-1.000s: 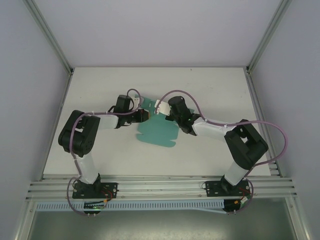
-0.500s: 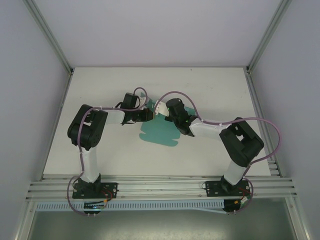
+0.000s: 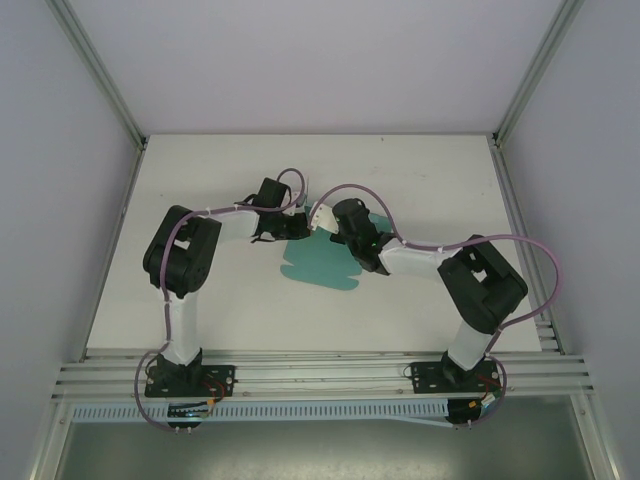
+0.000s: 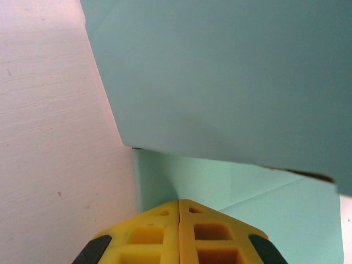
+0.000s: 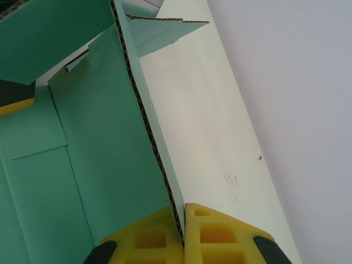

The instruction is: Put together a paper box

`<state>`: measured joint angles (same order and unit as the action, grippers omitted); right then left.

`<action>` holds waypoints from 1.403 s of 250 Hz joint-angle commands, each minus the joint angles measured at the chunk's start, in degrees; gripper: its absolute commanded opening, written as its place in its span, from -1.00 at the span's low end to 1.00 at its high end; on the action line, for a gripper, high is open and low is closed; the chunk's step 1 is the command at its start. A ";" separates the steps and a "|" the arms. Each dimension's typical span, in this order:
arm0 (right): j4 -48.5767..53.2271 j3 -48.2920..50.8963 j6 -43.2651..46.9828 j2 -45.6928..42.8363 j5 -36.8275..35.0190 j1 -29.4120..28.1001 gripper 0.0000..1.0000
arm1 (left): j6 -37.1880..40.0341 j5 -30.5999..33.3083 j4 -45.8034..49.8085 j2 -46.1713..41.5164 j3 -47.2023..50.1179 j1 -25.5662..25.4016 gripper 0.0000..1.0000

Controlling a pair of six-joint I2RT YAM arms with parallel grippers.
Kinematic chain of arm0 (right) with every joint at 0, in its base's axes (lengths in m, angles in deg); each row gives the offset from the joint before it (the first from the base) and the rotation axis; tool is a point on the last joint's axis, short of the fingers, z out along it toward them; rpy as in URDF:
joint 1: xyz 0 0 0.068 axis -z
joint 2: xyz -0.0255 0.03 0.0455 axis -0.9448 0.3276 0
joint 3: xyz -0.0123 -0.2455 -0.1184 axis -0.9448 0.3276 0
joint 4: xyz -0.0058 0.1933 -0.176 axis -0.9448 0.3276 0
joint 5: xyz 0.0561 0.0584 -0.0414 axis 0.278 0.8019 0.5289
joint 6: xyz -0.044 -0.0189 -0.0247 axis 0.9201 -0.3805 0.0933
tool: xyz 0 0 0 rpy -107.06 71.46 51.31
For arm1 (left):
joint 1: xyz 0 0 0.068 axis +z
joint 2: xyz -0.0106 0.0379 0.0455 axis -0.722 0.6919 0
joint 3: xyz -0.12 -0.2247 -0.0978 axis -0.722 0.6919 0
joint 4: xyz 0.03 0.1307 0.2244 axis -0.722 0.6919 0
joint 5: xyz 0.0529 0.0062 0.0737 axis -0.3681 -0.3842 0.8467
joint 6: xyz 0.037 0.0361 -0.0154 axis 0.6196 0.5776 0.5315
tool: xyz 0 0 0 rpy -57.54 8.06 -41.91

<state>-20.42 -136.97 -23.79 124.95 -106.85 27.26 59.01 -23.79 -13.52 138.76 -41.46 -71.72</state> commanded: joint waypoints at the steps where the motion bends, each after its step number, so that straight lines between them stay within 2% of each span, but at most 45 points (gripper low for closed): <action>1: -1.06 1.40 -2.07 0.83 5.58 -1.57 -1.00 | 1.15 2.67 8.09 -0.29 3.82 -1.66 -0.89; 42: -0.73 1.31 1.27 0.92 4.16 -1.15 -1.00 | 1.85 6.71 10.24 -9.67 4.79 -0.65 -0.72; 59: -0.65 1.33 2.74 0.83 3.61 -0.86 -1.00 | 2.10 10.28 13.27 -14.43 5.00 0.25 -0.62; 79: -1.35 1.68 4.52 0.24 3.34 -0.81 -1.00 | 2.95 14.50 15.78 -19.95 6.02 1.72 -0.25; 99: -3.33 2.37 7.25 -0.28 3.22 -0.86 -1.00 | 3.68 15.71 17.32 -24.22 6.81 4.64 0.16; 116: -5.54 2.88 10.31 -0.41 3.12 -0.95 -1.00 | 4.11 15.75 18.73 -25.82 6.26 7.91 0.28; 130: -6.60 2.93 12.83 -0.25 3.30 -0.96 -1.00 | 4.79 16.75 19.61 -26.13 5.06 9.97 0.49; 152: -7.85 2.76 16.26 0.59 3.73 -0.92 -1.00 | 8.46 17.48 19.89 -25.40 1.68 11.65 0.73; 173: -10.74 2.97 18.98 2.06 3.48 -0.95 -1.00 | 14.16 14.77 17.59 -24.26 -0.30 12.45 0.96; 204: -14.12 3.44 21.82 3.79 2.87 -0.96 -1.00 | 18.30 14.00 17.69 -21.00 -4.49 14.02 0.96; 233: -15.46 4.10 22.26 3.96 3.33 -0.96 -1.00 | 23.64 8.03 19.08 -17.01 -7.68 14.69 0.92; 275: -15.80 4.64 23.16 3.81 4.74 -0.82 -1.00 | 37.91 -0.09 19.66 -12.97 -9.01 14.64 0.78; 311: -14.40 3.79 23.24 4.18 4.81 -0.57 -1.00 | 45.52 -4.02 26.98 -8.46 -14.95 14.65 0.58; 351: -11.99 2.52 22.55 4.09 4.39 -0.59 -1.00 | 51.17 -11.14 35.81 -2.76 -22.51 14.51 0.36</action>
<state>-34.30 -133.12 -1.17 128.07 -103.11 26.63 101.52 -26.74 13.28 132.70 -58.33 -57.09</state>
